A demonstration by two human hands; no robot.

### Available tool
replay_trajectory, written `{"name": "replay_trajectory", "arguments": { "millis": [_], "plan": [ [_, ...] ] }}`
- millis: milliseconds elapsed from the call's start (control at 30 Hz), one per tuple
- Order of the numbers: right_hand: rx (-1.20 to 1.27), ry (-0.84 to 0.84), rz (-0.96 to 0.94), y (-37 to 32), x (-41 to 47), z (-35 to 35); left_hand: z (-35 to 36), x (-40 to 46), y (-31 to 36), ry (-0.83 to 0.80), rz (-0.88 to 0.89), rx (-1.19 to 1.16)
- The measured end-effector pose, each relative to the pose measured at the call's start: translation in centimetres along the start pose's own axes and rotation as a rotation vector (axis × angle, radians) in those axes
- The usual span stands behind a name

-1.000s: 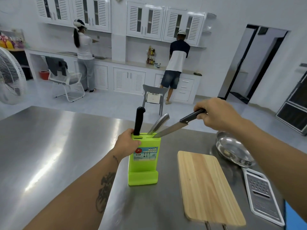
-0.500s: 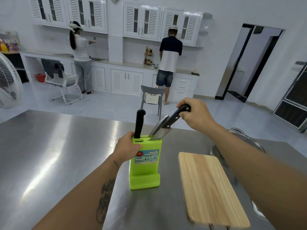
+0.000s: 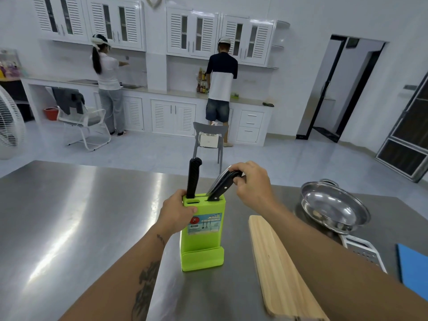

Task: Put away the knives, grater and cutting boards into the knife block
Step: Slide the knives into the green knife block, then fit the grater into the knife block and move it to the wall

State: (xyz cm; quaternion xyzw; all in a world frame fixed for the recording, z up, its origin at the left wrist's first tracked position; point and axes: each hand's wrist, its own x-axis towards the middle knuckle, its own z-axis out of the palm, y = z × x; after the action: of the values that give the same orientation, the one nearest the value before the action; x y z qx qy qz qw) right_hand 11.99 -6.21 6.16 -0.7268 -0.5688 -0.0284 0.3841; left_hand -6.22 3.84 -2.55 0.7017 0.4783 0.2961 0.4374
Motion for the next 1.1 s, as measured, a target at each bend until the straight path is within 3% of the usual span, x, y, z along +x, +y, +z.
{"name": "replay_trajectory", "arguments": {
  "millis": [367, 467, 567, 633, 900, 1100],
  "plan": [
    [0.164, -0.134, 0.036, 0.2, -1.1, -0.9, 0.1, -0.5, 0.7, -0.011, -0.042, 0.008],
    [0.201, -0.126, 0.042, 0.5, -1.5, -1.6, 0.3, -1.9, 1.2, 0.167, 0.021, 0.014],
    [0.216, -0.110, 0.075, 1.4, -2.3, -2.5, 0.6, -4.1, 2.3, 0.438, 0.229, -0.022],
    [0.235, -0.093, 0.122, 2.6, -3.0, -3.3, 1.1, -4.9, 3.4, 0.469, 0.329, -0.082],
    [0.219, -0.008, 0.415, 11.9, -8.9, -8.4, 7.6, -5.1, 7.1, 0.184, 0.492, -0.154],
    [0.094, 0.075, 0.698, 19.1, -15.9, -14.7, 17.1, -5.9, 9.6, -0.122, 0.430, -0.109]
  ]
}}
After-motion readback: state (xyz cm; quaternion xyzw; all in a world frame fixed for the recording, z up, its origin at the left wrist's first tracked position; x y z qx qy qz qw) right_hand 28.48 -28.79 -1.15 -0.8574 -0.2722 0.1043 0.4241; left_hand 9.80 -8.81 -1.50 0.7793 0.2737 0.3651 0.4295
